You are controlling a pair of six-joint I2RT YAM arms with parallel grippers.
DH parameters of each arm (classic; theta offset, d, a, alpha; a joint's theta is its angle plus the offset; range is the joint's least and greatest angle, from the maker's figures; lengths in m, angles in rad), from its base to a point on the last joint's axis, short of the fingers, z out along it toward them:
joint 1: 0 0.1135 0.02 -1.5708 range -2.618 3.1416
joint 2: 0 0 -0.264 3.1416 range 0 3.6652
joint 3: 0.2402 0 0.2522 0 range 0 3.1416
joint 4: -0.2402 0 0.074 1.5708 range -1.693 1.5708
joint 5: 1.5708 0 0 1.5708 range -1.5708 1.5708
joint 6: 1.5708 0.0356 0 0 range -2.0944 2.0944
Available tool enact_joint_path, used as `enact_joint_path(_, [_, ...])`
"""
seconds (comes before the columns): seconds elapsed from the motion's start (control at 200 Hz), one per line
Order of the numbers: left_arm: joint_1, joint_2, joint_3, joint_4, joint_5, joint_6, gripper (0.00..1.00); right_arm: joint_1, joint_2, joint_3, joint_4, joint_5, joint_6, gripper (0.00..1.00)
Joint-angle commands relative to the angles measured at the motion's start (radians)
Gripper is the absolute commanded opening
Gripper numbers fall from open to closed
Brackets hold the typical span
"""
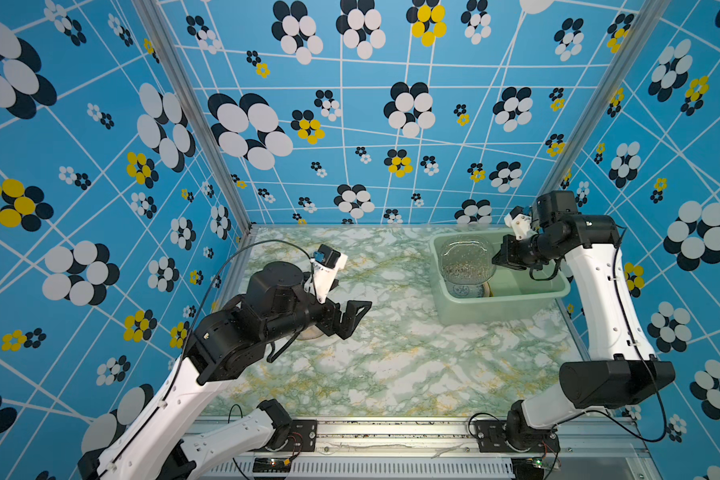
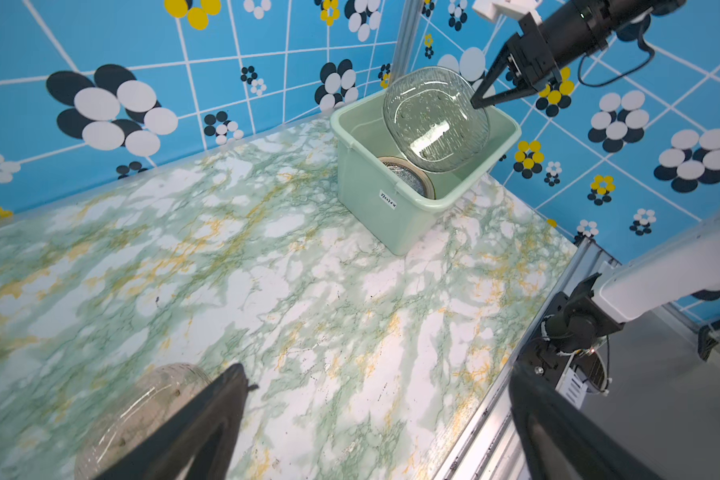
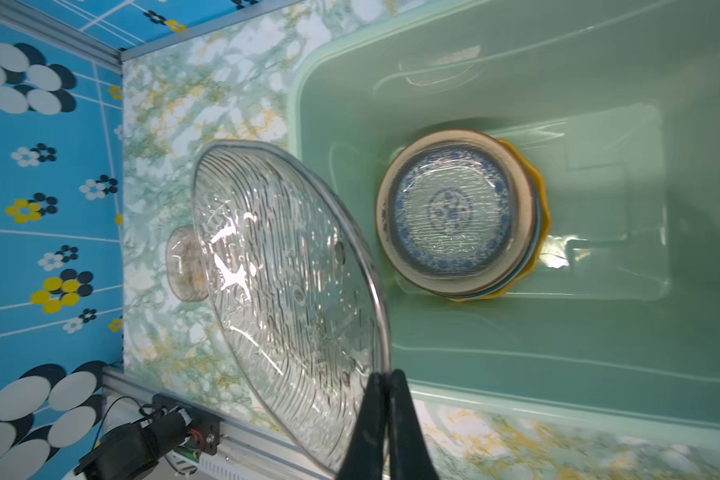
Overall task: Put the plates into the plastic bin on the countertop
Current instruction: 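Lower the second clear glass plate onto the stack in the bin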
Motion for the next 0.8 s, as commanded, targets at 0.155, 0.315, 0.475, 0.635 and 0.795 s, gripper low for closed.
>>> enact_joint_path(0.155, [-0.064,0.085,-0.001,0.12,-0.037,0.211,0.99,-0.061,0.14,0.06,0.007,0.148,-0.174,0.0])
enact_joint_path(0.315, [-0.076,0.13,0.012,0.108,-0.04,0.206,0.99,-0.062,0.235,0.056,0.037,0.206,-0.232,0.0])
enact_joint_path(0.475, [-0.096,0.173,0.005,0.127,-0.072,0.165,0.99,-0.062,0.286,0.002,0.102,0.232,-0.274,0.0])
enact_joint_path(0.635, [-0.127,0.243,0.017,0.165,-0.097,0.142,0.99,-0.062,0.315,-0.027,0.151,0.241,-0.301,0.0])
enact_joint_path(0.795, [-0.159,0.321,0.069,0.166,-0.105,0.157,0.99,-0.061,0.357,-0.026,0.179,0.203,-0.287,0.0])
